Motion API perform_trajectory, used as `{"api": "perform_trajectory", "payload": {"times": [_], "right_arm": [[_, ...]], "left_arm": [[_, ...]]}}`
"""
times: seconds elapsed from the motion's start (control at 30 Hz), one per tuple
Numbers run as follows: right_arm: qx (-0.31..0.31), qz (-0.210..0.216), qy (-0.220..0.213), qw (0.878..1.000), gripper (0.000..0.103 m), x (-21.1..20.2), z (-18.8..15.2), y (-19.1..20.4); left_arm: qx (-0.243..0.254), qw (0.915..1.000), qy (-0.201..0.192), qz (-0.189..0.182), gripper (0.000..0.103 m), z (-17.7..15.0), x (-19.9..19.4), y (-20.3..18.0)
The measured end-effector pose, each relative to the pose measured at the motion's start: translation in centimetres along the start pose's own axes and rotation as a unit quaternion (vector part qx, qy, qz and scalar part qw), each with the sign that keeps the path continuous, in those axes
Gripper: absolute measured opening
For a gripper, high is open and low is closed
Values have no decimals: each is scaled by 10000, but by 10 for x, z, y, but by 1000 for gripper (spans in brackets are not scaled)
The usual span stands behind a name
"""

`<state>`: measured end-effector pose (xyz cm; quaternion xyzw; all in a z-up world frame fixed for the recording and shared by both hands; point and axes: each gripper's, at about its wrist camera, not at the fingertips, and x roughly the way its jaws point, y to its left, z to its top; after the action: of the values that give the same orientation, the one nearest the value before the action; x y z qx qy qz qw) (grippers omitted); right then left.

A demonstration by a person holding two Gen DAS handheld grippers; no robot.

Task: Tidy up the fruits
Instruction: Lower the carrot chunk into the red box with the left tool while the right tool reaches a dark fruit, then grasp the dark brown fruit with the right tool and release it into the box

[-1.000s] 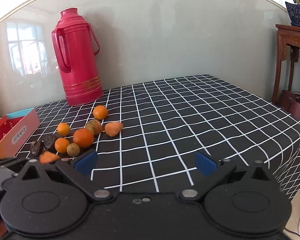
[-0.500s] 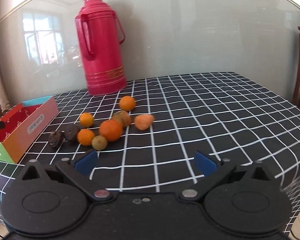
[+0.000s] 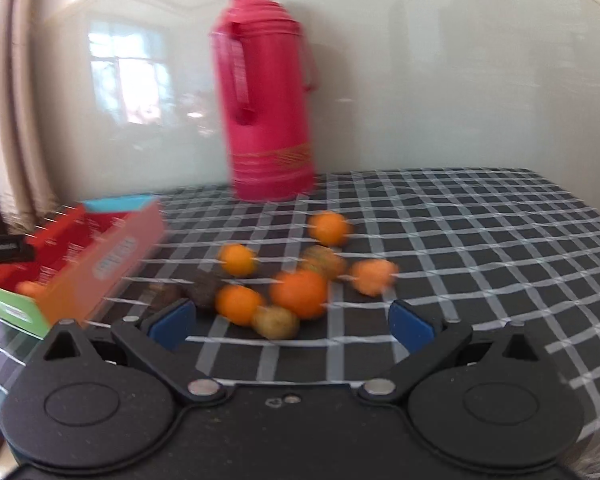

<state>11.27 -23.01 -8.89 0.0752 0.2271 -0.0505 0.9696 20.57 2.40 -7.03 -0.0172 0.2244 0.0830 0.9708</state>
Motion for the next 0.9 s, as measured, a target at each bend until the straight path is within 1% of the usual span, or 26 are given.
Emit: {"api": "perform_trajectory", "payload": {"times": [0.07,0.13,0.17,0.2,0.23,0.27,0.3,0.37,0.43,0.47,0.5,0.63,0.73,0.77,0.9], "right_arm": [[-111,149,11,9998,95,10,2,14],[-176,317,54,9993,88,20,4,27],[-187,401,82,9990,80,24,5,33],[-207,463,116,9986,64,28,5,39],[-235,524,175,9982,56,33,5,44],[-251,580,246,9977,45,39,4,48],[-233,651,313,9971,39,45,4,53],[-198,747,409,9962,29,52,3,59],[-297,613,400,9969,30,55,0,65],[-293,577,391,9971,32,56,1,66],[-247,576,411,9972,32,58,1,66],[-199,537,566,9968,32,73,2,71],[-330,469,545,9969,30,79,0,78],[-334,460,572,9967,28,81,-1,79],[-294,510,555,9967,27,82,-1,78]], "left_arm": [[-55,9999,-94,15,78,-1,-10,9],[-144,9998,-158,17,78,-1,-21,19],[-179,9996,-199,28,78,-1,-24,25],[-201,9994,-260,79,78,-2,-28,31],[-197,9992,-324,158,80,-3,-31,36],[-187,9988,-376,252,81,-3,-33,41],[-183,9984,-408,342,83,-4,-34,46],[-209,9976,-443,488,85,-5,-33,58],[-237,9967,-447,637,85,-6,-31,69],[-255,9962,-421,722,85,-7,-28,75],[-292,9959,-376,771,85,-7,-25,80],[-463,9951,-241,841,85,-9,-17,98],[-495,9947,-217,871,85,-11,-16,103],[-501,9947,-212,874,85,-12,-16,104],[-521,9941,-187,936,85,-13,-14,110]]}}
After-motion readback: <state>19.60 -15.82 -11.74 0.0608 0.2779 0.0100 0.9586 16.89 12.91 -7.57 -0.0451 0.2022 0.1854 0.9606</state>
